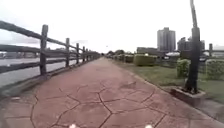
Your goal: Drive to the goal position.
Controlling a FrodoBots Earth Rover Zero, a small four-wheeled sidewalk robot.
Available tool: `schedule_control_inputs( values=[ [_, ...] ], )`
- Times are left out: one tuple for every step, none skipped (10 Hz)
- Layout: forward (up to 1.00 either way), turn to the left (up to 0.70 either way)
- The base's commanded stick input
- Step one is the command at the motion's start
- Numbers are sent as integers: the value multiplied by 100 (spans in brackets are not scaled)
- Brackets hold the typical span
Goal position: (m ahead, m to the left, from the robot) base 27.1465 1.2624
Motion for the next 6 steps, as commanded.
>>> schedule_control_inputs(
  values=[
    [91, 0],
    [91, 0],
    [91, 0],
    [91, 0],
    [91, 0],
    [91, 0]
  ],
)
